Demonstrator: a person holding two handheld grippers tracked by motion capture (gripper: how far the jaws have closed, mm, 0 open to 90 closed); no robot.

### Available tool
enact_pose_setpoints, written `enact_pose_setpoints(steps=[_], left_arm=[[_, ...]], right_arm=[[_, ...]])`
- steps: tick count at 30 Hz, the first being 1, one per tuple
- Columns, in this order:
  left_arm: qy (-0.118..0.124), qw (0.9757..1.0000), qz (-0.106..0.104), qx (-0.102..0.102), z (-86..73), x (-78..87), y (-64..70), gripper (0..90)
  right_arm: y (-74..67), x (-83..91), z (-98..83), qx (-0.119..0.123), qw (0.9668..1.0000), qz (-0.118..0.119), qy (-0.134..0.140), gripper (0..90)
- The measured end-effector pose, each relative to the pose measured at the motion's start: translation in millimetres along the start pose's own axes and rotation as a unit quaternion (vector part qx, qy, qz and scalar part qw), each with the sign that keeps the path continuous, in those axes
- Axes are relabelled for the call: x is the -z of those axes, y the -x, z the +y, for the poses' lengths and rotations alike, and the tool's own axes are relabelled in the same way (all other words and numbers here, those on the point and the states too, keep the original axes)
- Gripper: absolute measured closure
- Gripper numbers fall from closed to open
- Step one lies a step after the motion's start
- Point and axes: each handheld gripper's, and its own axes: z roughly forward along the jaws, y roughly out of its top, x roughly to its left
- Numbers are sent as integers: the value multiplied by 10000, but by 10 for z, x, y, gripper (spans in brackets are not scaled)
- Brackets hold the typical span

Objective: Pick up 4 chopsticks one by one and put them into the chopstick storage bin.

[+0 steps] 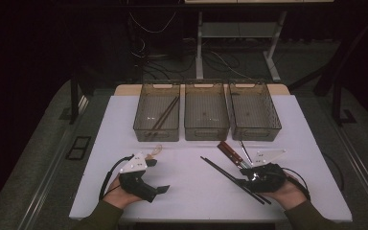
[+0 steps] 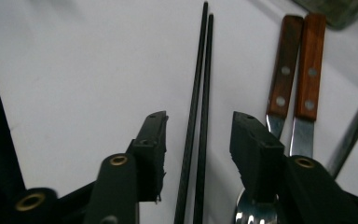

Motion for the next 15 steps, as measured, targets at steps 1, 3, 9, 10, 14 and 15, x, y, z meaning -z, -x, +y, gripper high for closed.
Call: enact_pose_setpoints(steps=[1, 3, 9, 10, 14, 15], left_arm=[[-4, 10000, -1, 3, 0, -2, 0, 0], [-13, 10000, -3, 3, 0, -6, 1, 0], [-8, 10000, 5, 6, 1, -2, 3, 0], [-9, 10000, 7, 5, 1, -3, 2, 0], [-26, 10000, 6, -2, 1, -5, 4, 0], [-27, 10000, 6, -6, 1, -5, 5, 0]], right_arm=[[-4, 10, -24, -1, 10000, -22, -28, 622], [-8, 17, -58, 22, 10000, -44, -85, 635], [-5, -12, -62, -10, 9996, -168, -244, 719], [-6, -13, -64, -7, 9994, -212, -262, 735], [10, -34, -79, -39, 9989, -204, -423, 780], [16, -43, -85, -40, 9989, -181, -439, 784]])
